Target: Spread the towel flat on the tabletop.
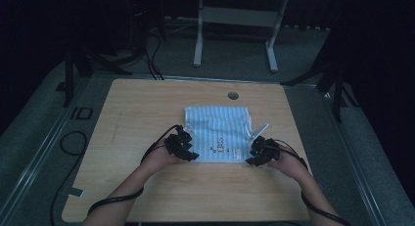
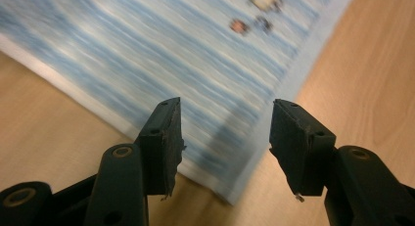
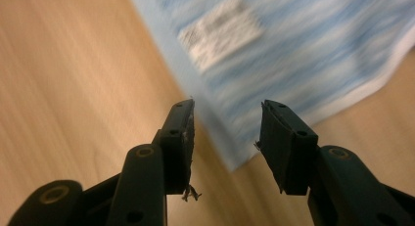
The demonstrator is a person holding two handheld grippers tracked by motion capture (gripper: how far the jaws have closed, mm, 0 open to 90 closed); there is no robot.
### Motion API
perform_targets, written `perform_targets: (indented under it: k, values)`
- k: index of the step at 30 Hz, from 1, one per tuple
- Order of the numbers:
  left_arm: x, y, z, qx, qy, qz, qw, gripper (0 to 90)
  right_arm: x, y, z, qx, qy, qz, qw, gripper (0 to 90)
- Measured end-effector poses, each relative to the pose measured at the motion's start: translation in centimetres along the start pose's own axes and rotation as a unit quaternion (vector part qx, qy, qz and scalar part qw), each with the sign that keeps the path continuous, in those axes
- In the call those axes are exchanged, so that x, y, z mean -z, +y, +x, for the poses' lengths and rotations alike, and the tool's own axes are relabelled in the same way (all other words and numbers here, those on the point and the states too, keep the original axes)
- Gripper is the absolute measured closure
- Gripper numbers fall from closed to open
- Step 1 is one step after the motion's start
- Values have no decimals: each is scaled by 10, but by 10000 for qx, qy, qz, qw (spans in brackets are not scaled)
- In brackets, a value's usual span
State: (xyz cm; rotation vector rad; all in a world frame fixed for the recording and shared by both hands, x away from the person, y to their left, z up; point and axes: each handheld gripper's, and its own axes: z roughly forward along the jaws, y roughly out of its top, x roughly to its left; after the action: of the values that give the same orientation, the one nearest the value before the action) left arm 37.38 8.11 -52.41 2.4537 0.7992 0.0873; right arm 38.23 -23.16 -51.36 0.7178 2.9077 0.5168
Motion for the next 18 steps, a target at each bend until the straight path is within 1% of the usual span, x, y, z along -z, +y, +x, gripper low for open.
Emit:
perform_targets:
  k: [1, 2, 3, 4, 5, 6, 7, 8, 9, 10, 11, 12, 13, 14, 15, 17, 18]
  values:
    - [-4, -3, -4, -98, 63, 95, 9999, 435, -3, -5, 2, 68, -11, 124, 9999, 564]
    - [-4, -3, -4, -98, 63, 95, 9999, 435, -4, -6, 3, 73, -6, 168, 9998, 571]
    - [-8, -6, -5, -164, 134, 217, 9995, 435, -5, -7, 3, 99, -18, 186, 9998, 582]
    - [-8, -6, -5, -164, 134, 217, 9995, 434, -5, -7, 3, 99, -18, 186, 9998, 582]
    - [-8, -7, -6, -161, 148, 149, 9997, 434, -5, -8, 2, 85, -47, 181, 9998, 611]
    - [-8, -7, -6, -161, 148, 149, 9997, 438, -5, -8, 2, 85, -47, 181, 9998, 611]
    - [-8, -8, -7, -218, 259, 162, 9993, 456, -5, -8, 2, 87, -24, 183, 9998, 643]
    - [-8, -8, -7, -218, 259, 162, 9993, 470, -5, -8, 2, 87, -24, 183, 9998, 643]
    - [-8, -8, -10, -304, 439, 174, 9984, 505, -5, -8, 2, 92, -21, 187, 9998, 720]
    - [-8, -8, -10, -304, 439, 174, 9984, 536, -5, -8, 2, 92, -21, 187, 9998, 720]
    - [-8, -7, -10, -265, 462, 182, 9984, 536, -5, -7, 3, 94, -1, 209, 9997, 744]
    - [-8, -7, -10, -265, 462, 182, 9984, 614, -5, -7, 3, 94, -1, 209, 9997, 744]
    - [-9, -5, -14, -257, 419, 183, 9986, 751, -5, -6, 5, 113, -19, 237, 9997, 794]
    - [-9, -5, -15, -263, 390, 205, 9987, 803, -5, -5, 6, 133, -31, 259, 9996, 806]
    - [-10, -4, -16, -277, 329, 193, 9989, 822, -5, -4, 7, 138, -50, 291, 9995, 817]
    - [-10, -3, -16, -258, 317, 183, 9990, 835, -6, -2, 8, 161, -87, 379, 9991, 826]
    - [-10, -3, -13, -134, 109, 193, 9997, 839, -5, -1, 8, 141, -60, 436, 9989, 828]
